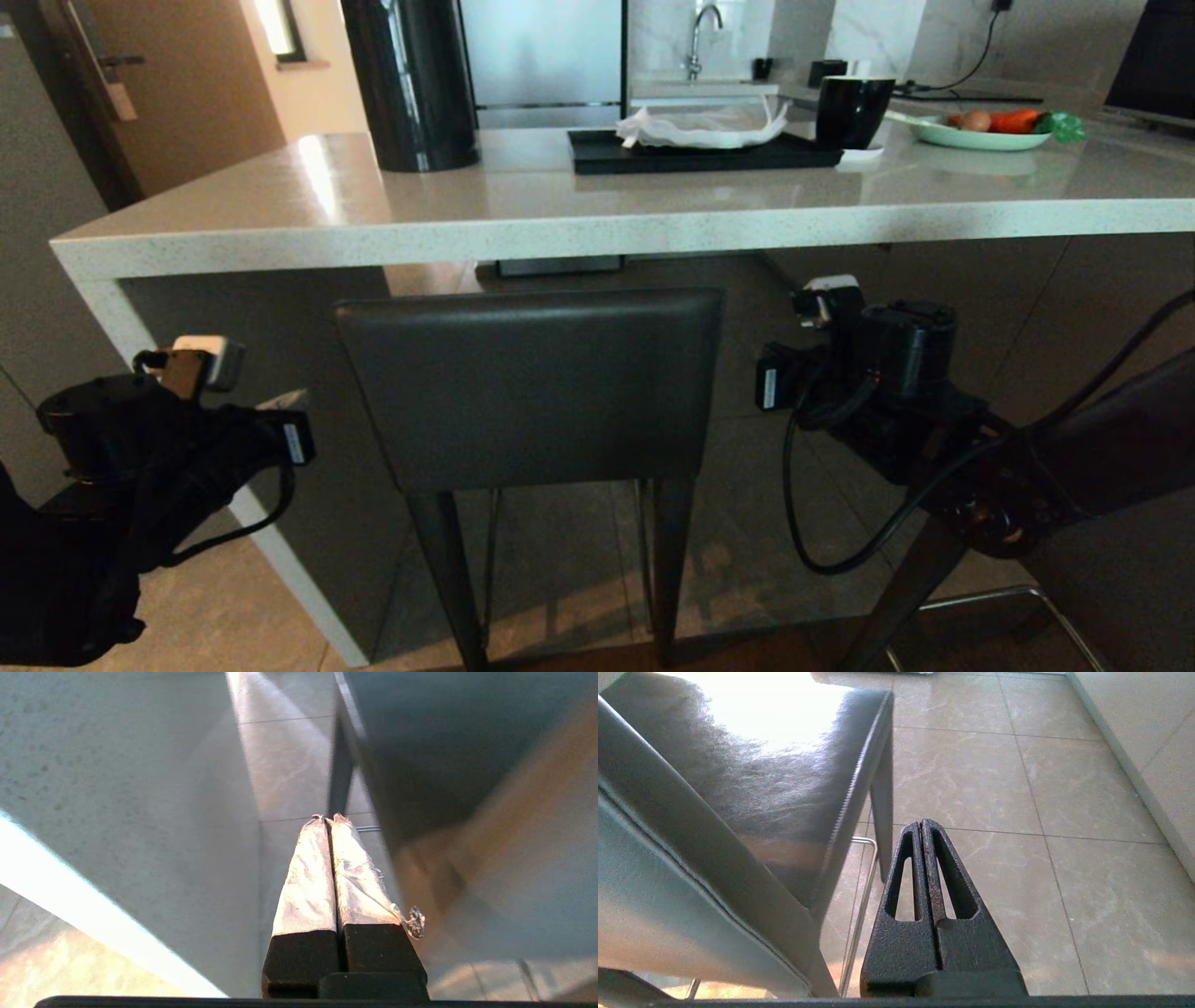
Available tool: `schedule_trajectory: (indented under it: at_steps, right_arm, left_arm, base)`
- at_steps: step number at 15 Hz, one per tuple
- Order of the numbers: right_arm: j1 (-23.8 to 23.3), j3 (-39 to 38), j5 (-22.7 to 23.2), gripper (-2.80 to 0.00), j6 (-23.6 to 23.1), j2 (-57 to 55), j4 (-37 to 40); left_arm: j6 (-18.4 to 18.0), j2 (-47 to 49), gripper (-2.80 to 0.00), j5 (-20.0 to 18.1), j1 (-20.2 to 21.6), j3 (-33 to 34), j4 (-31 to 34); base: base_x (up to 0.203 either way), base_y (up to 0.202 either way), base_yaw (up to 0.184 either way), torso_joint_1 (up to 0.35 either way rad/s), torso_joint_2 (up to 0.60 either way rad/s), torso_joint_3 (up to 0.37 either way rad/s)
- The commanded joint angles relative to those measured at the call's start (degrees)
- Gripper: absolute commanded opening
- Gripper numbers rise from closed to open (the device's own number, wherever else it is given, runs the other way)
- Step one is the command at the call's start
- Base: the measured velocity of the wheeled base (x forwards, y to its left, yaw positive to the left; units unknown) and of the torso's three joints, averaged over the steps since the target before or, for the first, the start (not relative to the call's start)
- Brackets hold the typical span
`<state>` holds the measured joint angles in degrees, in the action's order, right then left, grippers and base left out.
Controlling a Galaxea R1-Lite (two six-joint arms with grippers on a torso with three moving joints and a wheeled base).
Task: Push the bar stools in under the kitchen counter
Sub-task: Push the gray chair back under the dining table
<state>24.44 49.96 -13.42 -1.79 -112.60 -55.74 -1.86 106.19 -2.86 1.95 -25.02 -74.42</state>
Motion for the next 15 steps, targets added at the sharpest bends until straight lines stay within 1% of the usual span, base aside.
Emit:
schedule_trajectory:
  at_steps: [1, 3, 5, 7, 9, 11, 12, 13, 14, 15]
  right_arm:
    - [0.5, -2.5, -0.2, -2.8, 0.0, 4.1, -0.3]
    - [1.1, -6.8, -0.7, -2.8, -0.9, 7.6, -0.6]
    - [1.4, -11.8, -1.4, -2.8, -3.1, 13.6, -2.2]
    - [0.2, -15.4, -1.7, -2.8, -3.9, 21.9, -2.0]
    - [-2.5, -18.6, -1.8, -2.8, -4.1, 31.5, 1.5]
    - [-4.5, -22.4, -1.9, -2.8, -4.2, 42.9, 7.0]
    - [-5.8, -23.9, -2.1, -2.8, -4.2, 48.7, 10.2]
    - [-7.7, -25.0, -2.2, -2.8, -4.3, 53.9, 13.6]
    - [-10.3, -25.7, -2.3, -2.8, -4.3, 59.4, 17.5]
    - [-13.0, -26.2, -2.3, -2.8, -4.4, 64.7, 21.8]
  left_arm:
    - [0.0, -3.8, -2.8, 0.0, -0.5, 2.5, -0.5]
    - [0.5, -7.2, -2.8, 0.1, -1.7, 5.7, -0.4]
    - [1.6, -12.4, -2.8, 0.2, -2.6, 8.6, -0.4]
    - [2.3, -18.7, -2.8, 0.3, -3.3, 12.0, -0.1]
    - [2.4, -25.5, -2.8, 0.4, -6.1, 16.3, 0.0]
    - [2.5, -33.4, -2.8, 0.4, -9.0, 19.8, 0.2]
    - [2.4, -37.4, -2.8, 0.5, -9.7, 20.7, 1.1]
    - [2.4, -41.4, -2.8, 1.0, -9.9, 21.0, 3.4]
    - [2.4, -46.6, -2.8, 2.0, -9.9, 20.6, 7.6]
    - [2.5, -52.3, -2.8, 3.6, -10.0, 19.3, 14.0]
  base:
    - [0.0, 0.0, 0.0, 0.0, 0.0, 0.0]
    - [0.0, 0.0, 0.0, 0.0, 0.0, 0.0]
    - [0.0, 0.0, 0.0, 0.0, 0.0, 0.0]
    - [0.0, 0.0, 0.0, 0.0, 0.0, 0.0]
    - [0.0, 0.0, 0.0, 0.0, 0.0, 0.0]
    - [0.0, 0.0, 0.0, 0.0, 0.0, 0.0]
    - [0.0, 0.0, 0.0, 0.0, 0.0, 0.0]
    - [0.0, 0.0, 0.0, 0.0, 0.0, 0.0]
    - [0.0, 0.0, 0.0, 0.0, 0.0, 0.0]
    - [0.0, 0.0, 0.0, 0.0, 0.0, 0.0]
